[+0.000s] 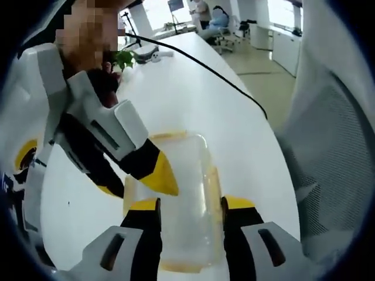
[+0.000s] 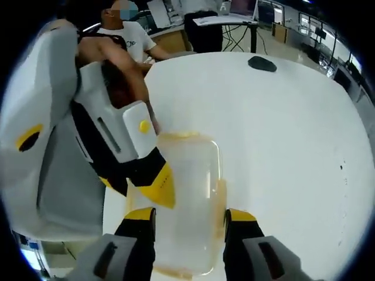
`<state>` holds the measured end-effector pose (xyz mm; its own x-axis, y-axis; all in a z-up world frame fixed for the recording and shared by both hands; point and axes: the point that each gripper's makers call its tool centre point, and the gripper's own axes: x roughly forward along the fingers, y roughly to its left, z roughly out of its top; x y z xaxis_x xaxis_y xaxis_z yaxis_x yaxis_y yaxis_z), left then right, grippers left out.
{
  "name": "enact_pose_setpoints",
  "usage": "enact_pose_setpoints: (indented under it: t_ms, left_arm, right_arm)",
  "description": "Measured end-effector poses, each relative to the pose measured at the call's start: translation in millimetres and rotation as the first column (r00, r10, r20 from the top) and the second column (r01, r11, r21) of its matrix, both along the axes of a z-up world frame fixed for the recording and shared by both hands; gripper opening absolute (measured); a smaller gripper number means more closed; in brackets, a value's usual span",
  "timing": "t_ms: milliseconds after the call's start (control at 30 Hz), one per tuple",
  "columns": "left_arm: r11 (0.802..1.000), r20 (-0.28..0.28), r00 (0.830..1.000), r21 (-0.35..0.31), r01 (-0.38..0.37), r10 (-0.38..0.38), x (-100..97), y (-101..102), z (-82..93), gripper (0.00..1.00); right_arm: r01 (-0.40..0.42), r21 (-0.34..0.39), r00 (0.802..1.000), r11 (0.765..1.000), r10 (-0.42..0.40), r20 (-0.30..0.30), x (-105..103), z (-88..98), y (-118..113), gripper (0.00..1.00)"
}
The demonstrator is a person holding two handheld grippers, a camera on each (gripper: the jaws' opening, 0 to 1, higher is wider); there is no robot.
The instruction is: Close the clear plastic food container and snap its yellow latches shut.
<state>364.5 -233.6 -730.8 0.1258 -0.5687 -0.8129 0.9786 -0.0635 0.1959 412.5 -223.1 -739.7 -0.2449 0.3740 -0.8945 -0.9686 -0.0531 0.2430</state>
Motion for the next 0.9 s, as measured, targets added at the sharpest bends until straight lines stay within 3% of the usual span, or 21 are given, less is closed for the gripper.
enact_pose_setpoints:
  t_ms: [233, 333, 400, 433, 467, 700, 900]
  left_arm:
    - [1.0, 0.002, 1.0, -0.002, 0.002, -0.002, 0.3, -0.2, -0.5, 0.38]
    - [1.0, 0.036, 0.999, 0.004, 0.021, -0.022, -0.6, -0.8, -1.5, 0.38]
    - [1.0, 0.052, 0.998, 0.007, 0.026, -0.027, -0.7, -1.5, -2.7, 0.39]
    - [1.0, 0.058, 0.998, 0.006, 0.024, -0.025, 1.0, -2.7, -3.3, 0.39]
    - [1.0, 0.053, 0.998, 0.008, 0.023, -0.024, 1.6, -2.8, -5.0, 0.39]
    - [1.0, 0.04, 0.999, 0.002, 0.014, -0.014, 1.5, -2.4, -4.8, 0.39]
    - [1.0, 0.091, 0.996, 0.019, 0.007, -0.009, -0.1, -3.2, -6.5, 0.38]
  right_arm:
    - [-0.01, 0.007, 0.998, 1.0, 0.01, -0.057, 0.2, -2.6, -1.2, 0.44]
    - [-0.018, -0.004, 0.996, 1.0, 0.017, -0.087, -1.5, -3.8, -0.3, 0.44]
    - [-0.023, -0.017, 0.994, 1.0, 0.021, -0.106, -1.9, -4.8, -0.2, 0.44]
    - [-0.032, -0.073, 0.987, 0.997, 0.02, -0.159, -9.9, -4.8, -10.1, 0.42]
    - [-0.053, -0.033, 0.991, 0.998, 0.049, -0.122, -2.8, -6.6, -3.1, 0.42]
    - [-0.035, -0.032, 0.993, 0.999, 0.031, -0.112, -4.0, -5.6, -2.8, 0.42]
    - [-0.024, -0.005, 0.997, 1.0, 0.023, -0.079, -4.2, -4.6, -0.7, 0.42]
